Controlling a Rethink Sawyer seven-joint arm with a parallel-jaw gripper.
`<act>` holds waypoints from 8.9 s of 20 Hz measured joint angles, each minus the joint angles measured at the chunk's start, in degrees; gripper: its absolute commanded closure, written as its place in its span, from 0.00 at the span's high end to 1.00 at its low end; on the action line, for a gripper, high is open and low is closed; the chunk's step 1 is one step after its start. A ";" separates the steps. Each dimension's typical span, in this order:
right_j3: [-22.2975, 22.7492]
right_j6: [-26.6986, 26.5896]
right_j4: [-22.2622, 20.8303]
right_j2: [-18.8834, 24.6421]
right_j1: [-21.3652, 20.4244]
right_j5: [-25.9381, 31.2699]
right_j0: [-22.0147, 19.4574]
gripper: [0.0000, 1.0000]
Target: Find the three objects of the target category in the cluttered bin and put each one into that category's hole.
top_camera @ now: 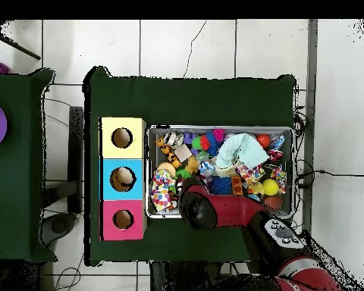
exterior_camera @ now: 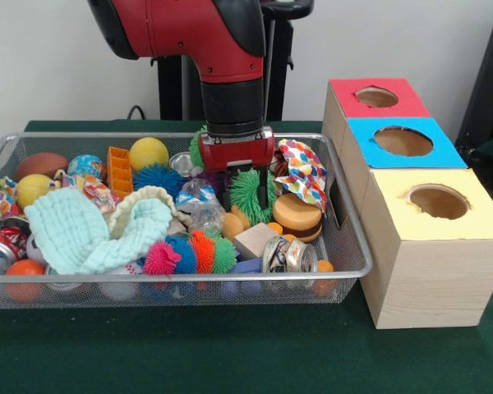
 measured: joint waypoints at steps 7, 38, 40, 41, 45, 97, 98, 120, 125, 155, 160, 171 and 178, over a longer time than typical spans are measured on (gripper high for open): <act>-1.75 0.00 1.00 0.93 0.05 3.96 -0.32 1.00; -6.91 0.00 1.92 6.09 -0.21 14.87 -4.48 0.00; -6.91 0.00 1.92 6.09 -0.24 14.88 -4.44 0.00; -6.91 0.00 1.92 6.09 -0.25 14.88 -4.43 0.00; -6.90 0.00 1.92 6.08 -0.30 14.88 -4.39 0.00; 37.50 12.13 22.90 -4.93 -31.57 -7.29 21.28 0.00; 38.06 12.13 22.93 -4.90 -32.37 -6.62 21.25 0.00; 39.50 12.13 26.77 -4.94 -30.74 -0.22 23.51 0.00; 38.89 12.13 26.35 -5.63 -29.23 -0.31 23.15 0.00; 26.74 12.13 16.46 -6.32 -22.81 -0.29 14.83 0.00; 24.18 12.13 16.45 -5.94 -21.77 -0.27 15.11 0.00; 16.73 12.13 17.05 -5.51 -21.18 6.66 15.46 0.00; 11.84 12.13 17.12 -5.34 -21.11 11.59 15.53 0.00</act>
